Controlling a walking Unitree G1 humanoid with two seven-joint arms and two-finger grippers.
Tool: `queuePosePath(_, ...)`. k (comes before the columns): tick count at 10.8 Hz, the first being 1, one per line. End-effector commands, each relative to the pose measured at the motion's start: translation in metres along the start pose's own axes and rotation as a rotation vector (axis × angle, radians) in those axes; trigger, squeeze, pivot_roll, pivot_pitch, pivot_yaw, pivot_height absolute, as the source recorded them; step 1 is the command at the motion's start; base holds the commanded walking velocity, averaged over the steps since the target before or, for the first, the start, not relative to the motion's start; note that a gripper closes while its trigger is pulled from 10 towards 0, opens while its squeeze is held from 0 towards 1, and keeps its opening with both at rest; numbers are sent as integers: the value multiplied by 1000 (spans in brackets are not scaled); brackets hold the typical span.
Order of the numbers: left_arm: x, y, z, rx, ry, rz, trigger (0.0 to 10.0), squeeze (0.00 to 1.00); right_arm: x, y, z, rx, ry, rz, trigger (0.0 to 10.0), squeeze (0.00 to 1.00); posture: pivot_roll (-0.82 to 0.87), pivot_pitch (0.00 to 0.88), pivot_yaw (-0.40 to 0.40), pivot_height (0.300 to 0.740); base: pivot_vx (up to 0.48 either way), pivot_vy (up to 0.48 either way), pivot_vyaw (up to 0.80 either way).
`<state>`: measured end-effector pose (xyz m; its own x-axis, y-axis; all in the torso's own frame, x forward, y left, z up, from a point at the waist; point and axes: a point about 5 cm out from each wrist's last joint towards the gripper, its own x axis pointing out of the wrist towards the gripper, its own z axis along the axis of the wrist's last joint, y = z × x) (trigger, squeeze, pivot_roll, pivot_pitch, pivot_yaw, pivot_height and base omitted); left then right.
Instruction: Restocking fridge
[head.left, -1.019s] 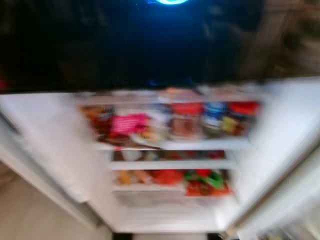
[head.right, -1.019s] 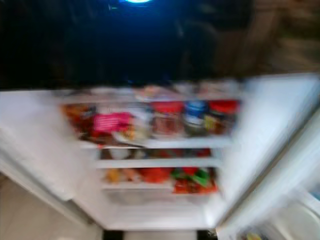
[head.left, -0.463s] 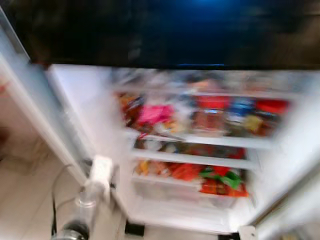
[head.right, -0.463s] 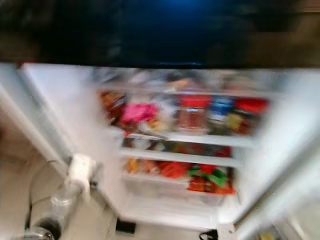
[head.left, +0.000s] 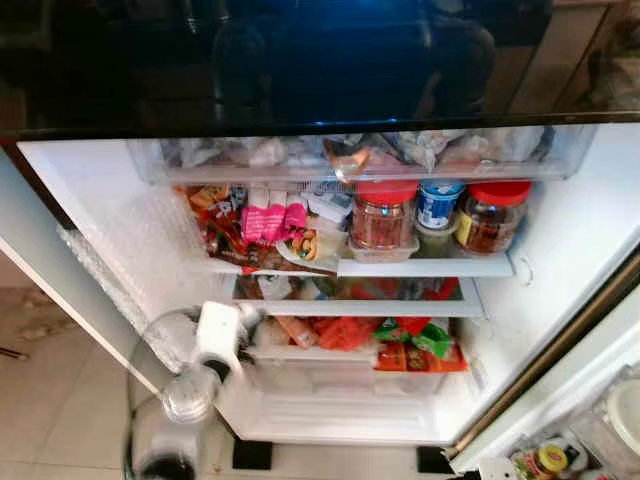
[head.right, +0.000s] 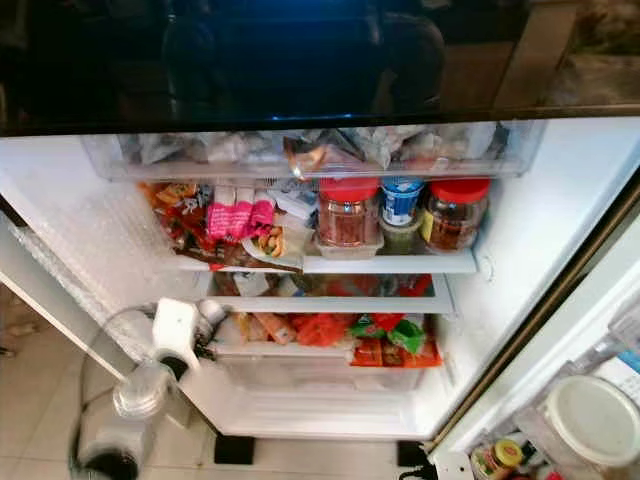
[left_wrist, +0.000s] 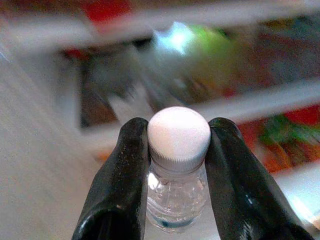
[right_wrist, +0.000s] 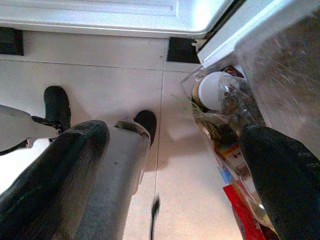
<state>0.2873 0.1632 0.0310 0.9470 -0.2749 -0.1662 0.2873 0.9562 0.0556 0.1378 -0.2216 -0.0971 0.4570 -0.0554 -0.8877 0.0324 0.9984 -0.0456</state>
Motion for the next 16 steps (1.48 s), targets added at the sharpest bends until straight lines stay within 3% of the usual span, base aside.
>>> queuePosePath(1,-4,1,-5,-17,25,-7,10000,0,0,1,-3,-1,12,5,10000,0,26,28,62,740,0,0,0)
queuePosePath(4,-14,-11,14,53,-78,-65,10000,0,-1,1,-4,8,11,6,10000,0,18,29,64,740,0,0,0)
queuePosePath(6,-7,-16,31,94,-108,-95,10000,0,0,1,-2,-60,8,20,10000,0,2,30,66,740,0,0,0)
queuePosePath(10,-6,-14,32,96,-82,-76,10000,0,0,3,-3,-162,33,45,10000,0,-13,12,63,740,0,0,0)
queuePosePath(14,-4,-9,36,80,-85,-47,10000,0,0,4,-4,-159,29,54,10000,0,-15,3,65,667,0,0,0)
queuePosePath(16,-1,-9,39,84,-97,-21,10000,0,0,4,-3,-143,10,54,10000,0,-19,7,63,657,0,0,0)
